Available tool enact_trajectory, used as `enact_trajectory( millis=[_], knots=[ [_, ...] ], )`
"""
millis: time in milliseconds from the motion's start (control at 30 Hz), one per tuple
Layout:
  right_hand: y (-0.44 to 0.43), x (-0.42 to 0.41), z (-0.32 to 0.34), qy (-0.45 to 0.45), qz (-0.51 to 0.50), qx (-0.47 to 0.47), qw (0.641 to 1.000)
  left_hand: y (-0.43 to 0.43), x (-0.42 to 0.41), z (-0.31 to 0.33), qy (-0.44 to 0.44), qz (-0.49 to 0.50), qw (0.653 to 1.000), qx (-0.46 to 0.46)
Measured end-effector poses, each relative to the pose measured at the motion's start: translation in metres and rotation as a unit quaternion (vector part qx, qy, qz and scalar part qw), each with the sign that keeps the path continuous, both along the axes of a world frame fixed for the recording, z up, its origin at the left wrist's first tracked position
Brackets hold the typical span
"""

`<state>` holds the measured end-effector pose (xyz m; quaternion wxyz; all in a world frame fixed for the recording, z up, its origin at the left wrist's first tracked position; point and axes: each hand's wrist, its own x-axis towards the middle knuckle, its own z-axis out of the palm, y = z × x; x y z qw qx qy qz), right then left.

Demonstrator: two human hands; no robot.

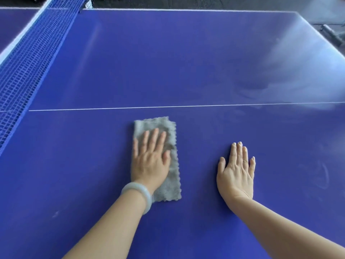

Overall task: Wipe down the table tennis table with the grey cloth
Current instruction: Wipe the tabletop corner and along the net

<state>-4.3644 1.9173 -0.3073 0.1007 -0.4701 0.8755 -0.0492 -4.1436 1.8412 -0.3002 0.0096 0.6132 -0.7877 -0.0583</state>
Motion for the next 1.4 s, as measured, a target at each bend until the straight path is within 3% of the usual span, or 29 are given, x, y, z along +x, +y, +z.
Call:
enact_trajectory(
  millis=[67, 167, 333, 567, 700, 933, 1000, 1167, 1400],
  knots=[
    [0.0, 0.0, -0.002, 0.003, 0.003, -0.004, 1.0, 0.034, 0.017, 0.0, 0.003, 0.017, 1.0, -0.025],
    [0.0, -0.003, -0.002, -0.006, 0.005, -0.013, 1.0, 0.068, -0.004, -0.005, 0.009, -0.096, 0.995, -0.018],
    [0.0, -0.002, 0.002, -0.028, 0.008, -0.021, 0.999, 0.014, -0.09, 0.0, -0.015, -0.216, 0.976, 0.013],
    [-0.001, -0.003, -0.002, -0.01, 0.007, -0.015, 1.0, -0.062, -0.127, -0.002, -0.016, -0.171, 0.985, 0.019],
    [-0.001, -0.005, -0.004, -0.002, 0.011, -0.01, 1.0, -0.077, -0.071, -0.004, 0.005, -0.049, 0.999, 0.021],
    [0.0, -0.003, 0.001, -0.001, 0.011, 0.003, 1.0, 0.041, 0.047, 0.003, -0.01, 0.114, 0.993, -0.01],
    [0.0, -0.002, 0.003, -0.004, 0.009, 0.003, 1.0, 0.097, 0.038, 0.003, -0.019, 0.104, 0.994, 0.001],
    [0.0, -0.001, 0.007, -0.018, 0.013, -0.005, 1.0, 0.187, -0.007, 0.002, 0.005, -0.062, 0.998, 0.02],
    [0.008, 0.003, 0.016, -0.027, 0.045, -0.005, 0.999, 0.188, -0.009, 0.007, 0.011, -0.03, 0.998, 0.053]
  ],
)
